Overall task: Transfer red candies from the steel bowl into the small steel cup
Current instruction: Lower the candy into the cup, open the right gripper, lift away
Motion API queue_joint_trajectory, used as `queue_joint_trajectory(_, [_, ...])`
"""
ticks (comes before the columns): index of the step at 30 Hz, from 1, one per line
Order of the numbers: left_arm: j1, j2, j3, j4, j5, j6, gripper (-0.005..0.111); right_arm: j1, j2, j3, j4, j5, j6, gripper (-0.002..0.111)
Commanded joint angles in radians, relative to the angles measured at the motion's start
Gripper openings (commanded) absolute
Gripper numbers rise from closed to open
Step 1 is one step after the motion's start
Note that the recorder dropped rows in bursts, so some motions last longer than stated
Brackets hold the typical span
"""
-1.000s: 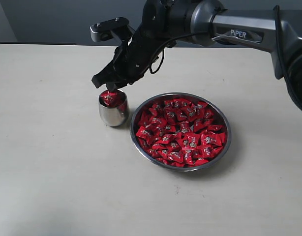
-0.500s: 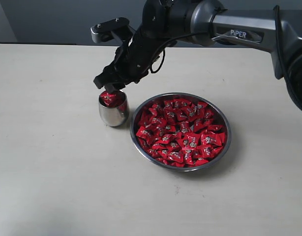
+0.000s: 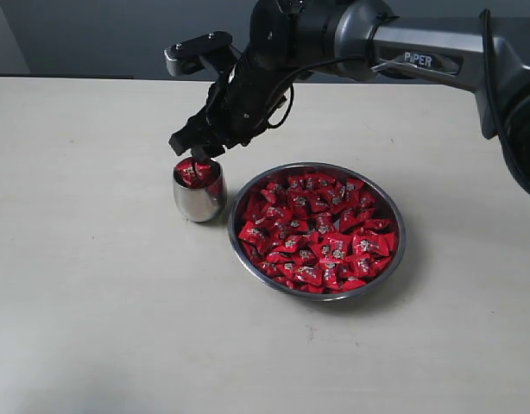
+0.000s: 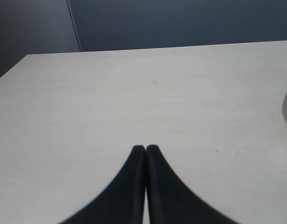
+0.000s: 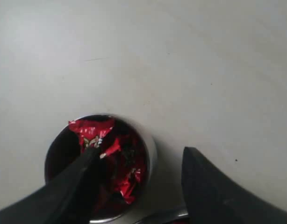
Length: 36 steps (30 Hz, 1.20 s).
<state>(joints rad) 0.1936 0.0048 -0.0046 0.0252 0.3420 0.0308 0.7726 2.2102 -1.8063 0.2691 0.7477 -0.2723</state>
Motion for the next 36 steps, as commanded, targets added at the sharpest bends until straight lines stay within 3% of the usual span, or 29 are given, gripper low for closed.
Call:
queue_joint_trajectory(1, [-0.007,-0.005,0.005,0.002,-0.008,-0.001,0.0,-0.004,0.007,-0.007,-0.02,0.009,0.017,0.051])
queue_joint_trajectory(11, [-0.007,-0.005,0.005,0.002,-0.008,-0.001,0.0,-0.004,0.015,-0.007,0.07,-0.002,0.019,0.051])
queue_joint_trajectory(18, [-0.007,-0.005,0.005,0.002,-0.008,-0.001,0.0,-0.004,0.01,-0.013,-0.006,-0.041,0.007,0.051])
queue_joint_trajectory(36, [-0.007,-0.005,0.005,0.002,-0.008,-0.001,0.0,-0.017,0.036,-0.013,0.004,0.002,0.037,0.051])
